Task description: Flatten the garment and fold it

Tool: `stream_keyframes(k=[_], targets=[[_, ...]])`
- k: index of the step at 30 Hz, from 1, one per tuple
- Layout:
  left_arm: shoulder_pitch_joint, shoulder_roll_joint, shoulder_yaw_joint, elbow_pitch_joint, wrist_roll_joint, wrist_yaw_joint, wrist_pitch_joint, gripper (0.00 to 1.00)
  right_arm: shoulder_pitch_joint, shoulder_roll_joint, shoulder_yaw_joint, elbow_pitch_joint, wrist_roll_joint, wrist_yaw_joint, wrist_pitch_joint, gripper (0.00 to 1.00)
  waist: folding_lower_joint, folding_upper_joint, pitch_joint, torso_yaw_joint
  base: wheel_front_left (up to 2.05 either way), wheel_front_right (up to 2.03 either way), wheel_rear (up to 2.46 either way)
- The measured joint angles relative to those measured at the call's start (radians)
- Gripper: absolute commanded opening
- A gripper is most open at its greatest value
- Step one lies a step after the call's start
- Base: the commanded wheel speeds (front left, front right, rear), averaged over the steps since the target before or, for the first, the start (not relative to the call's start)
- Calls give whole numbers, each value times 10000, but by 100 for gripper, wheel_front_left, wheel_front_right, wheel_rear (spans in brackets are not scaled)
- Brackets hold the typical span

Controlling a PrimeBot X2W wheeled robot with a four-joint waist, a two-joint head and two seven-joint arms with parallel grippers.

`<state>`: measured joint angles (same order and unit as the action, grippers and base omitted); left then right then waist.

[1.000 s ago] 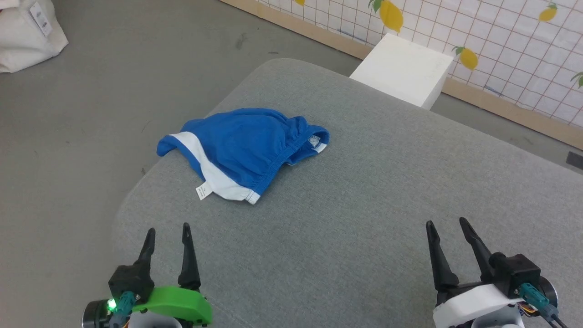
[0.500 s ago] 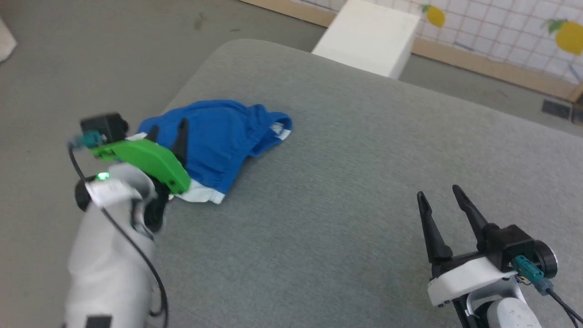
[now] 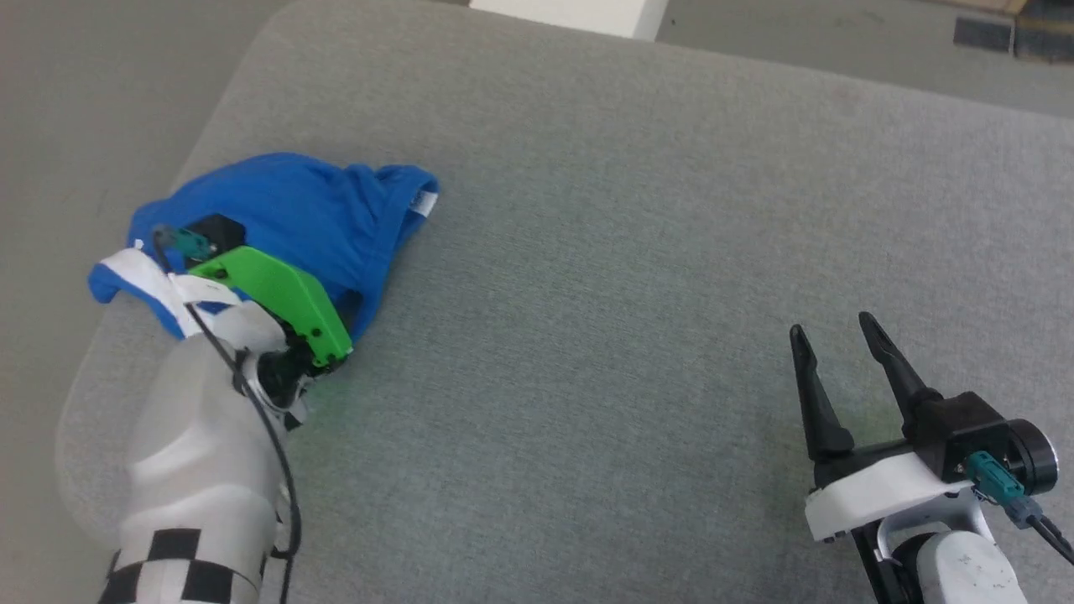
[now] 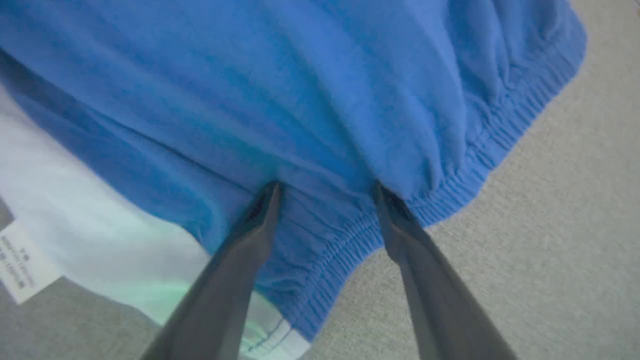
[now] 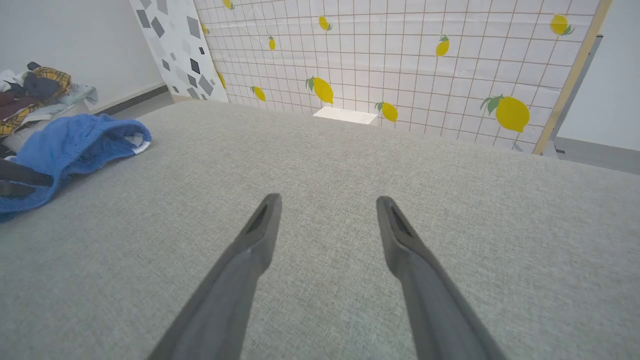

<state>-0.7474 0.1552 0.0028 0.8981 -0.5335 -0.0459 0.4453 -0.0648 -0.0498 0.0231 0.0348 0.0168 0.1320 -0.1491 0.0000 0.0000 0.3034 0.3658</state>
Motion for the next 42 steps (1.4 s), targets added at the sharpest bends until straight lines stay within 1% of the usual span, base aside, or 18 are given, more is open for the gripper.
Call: stream_keyframes(k=[3,4,5,10,11,14,17,21,26,30,35,38,42], targets=[[-19,-65,-52,238,-8,-73,-316,100,-2,2,27,-8,0,0,15,100,0,1,270,-103,0,0,0],[-35,-50,-105,295,0,-153,-439,64,-8,2,42,-6,0,0,44,100,0,0,343,-125,0,0,0],[-56,-33,-128,290,10,-199,-646,0,-21,2,63,-2,0,0,56,100,0,0,389,-138,0,0,0],[-144,13,-190,290,58,-489,-2109,0,-69,4,150,125,10,2,73,100,1,0,315,-141,0,0,0],[-245,15,-199,194,54,-562,-2466,0,-70,4,157,184,31,0,56,100,1,0,243,-133,0,0,0],[-833,31,-230,-293,-98,-706,-3110,0,-76,6,211,357,153,2,-67,100,0,0,-8,-138,0,0,0],[-1528,88,-489,-1032,-278,-775,-3482,0,-86,4,309,612,405,0,-247,100,1,0,-303,-220,0,0,0],[-2176,194,-1292,-2424,-1051,-777,-3475,0,-119,8,430,936,734,2,-470,100,0,0,-654,-577,0,0,0],[-2344,176,-2293,-3891,-2113,-777,-3024,0,-118,6,372,1335,1026,2,-723,100,0,0,-1008,-1298,0,0,0],[-1892,-115,-3005,-4539,-2941,-779,-2291,0,-83,6,119,1565,1126,0,-851,100,0,1,-1287,-1986,0,0,0],[-292,-405,-4217,-4821,-3323,-779,-1122,0,95,-6,-290,1795,1168,0,-941,100,-1,1,-1606,-2836,0,0,0],[886,-581,-5026,-4986,-3860,-779,-201,0,198,-2,-412,1860,1172,2,-982,100,-1,0,-1766,-3280,0,0,0],[2475,-754,-5921,-5122,-4351,-773,660,0,277,-8,-497,1921,1223,0,-1001,100,0,1,-1941,-3775,0,0,0]])
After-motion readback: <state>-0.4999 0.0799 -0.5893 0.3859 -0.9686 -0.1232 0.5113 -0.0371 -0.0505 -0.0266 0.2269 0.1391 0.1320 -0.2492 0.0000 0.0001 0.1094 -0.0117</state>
